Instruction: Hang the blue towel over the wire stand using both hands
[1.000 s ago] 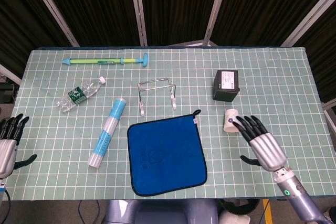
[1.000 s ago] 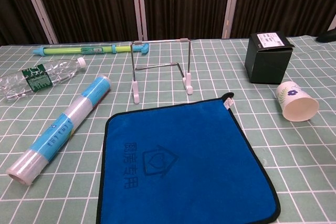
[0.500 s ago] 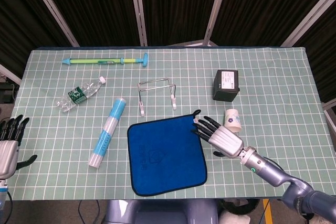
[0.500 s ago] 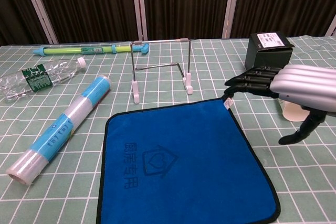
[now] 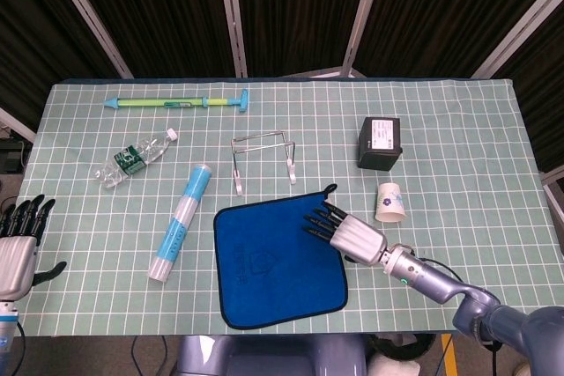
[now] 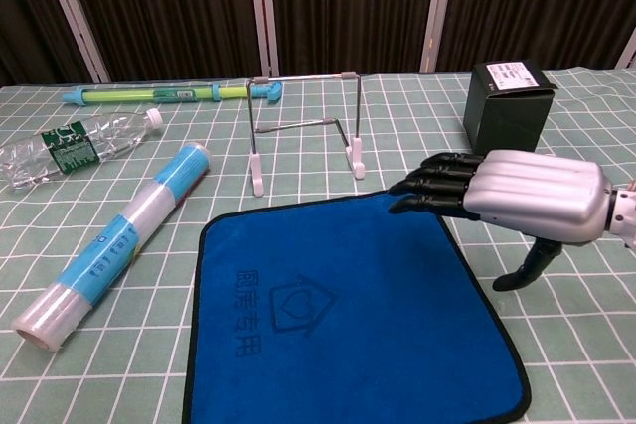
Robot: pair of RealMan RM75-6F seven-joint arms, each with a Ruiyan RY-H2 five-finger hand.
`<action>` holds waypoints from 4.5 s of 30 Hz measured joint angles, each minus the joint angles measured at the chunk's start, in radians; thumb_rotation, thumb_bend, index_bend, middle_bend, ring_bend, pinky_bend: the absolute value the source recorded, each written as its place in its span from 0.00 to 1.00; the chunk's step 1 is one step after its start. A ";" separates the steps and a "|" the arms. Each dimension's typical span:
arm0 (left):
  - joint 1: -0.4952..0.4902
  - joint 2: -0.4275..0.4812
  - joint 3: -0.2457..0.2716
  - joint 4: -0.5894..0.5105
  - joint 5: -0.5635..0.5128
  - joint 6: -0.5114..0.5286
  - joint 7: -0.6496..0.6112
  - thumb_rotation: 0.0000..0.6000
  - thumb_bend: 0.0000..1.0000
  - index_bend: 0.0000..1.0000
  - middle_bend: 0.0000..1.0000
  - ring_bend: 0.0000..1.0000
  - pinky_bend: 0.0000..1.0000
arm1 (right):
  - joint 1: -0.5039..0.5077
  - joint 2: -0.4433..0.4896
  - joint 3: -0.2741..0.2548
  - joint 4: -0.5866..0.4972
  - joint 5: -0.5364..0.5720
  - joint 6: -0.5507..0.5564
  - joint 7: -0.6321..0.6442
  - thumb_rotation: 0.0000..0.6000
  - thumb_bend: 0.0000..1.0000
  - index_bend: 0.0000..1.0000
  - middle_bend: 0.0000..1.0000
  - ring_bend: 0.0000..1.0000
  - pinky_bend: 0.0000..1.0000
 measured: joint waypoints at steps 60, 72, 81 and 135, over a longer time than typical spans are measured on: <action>-0.007 0.001 0.007 0.019 0.006 -0.020 -0.023 1.00 0.00 0.00 0.00 0.00 0.00 | 0.080 -0.125 -0.067 0.085 0.093 0.054 0.059 1.00 0.39 0.62 0.06 0.00 0.08; -0.121 -0.020 0.054 0.119 0.249 -0.102 -0.119 1.00 0.07 0.18 0.00 0.00 0.00 | 0.082 -0.122 -0.070 0.054 0.106 0.048 0.053 1.00 0.40 0.64 0.06 0.00 0.14; -0.288 -0.103 0.069 0.190 0.402 -0.230 -0.181 1.00 0.13 0.28 0.00 0.00 0.00 | 0.076 -0.103 -0.059 -0.010 0.128 0.039 0.011 1.00 0.40 0.64 0.07 0.00 0.16; -0.572 -0.528 0.099 0.494 0.322 -0.430 -0.196 1.00 0.16 0.34 0.00 0.00 0.00 | 0.021 -0.025 -0.016 -0.166 0.190 0.046 -0.004 1.00 0.40 0.65 0.00 0.00 0.10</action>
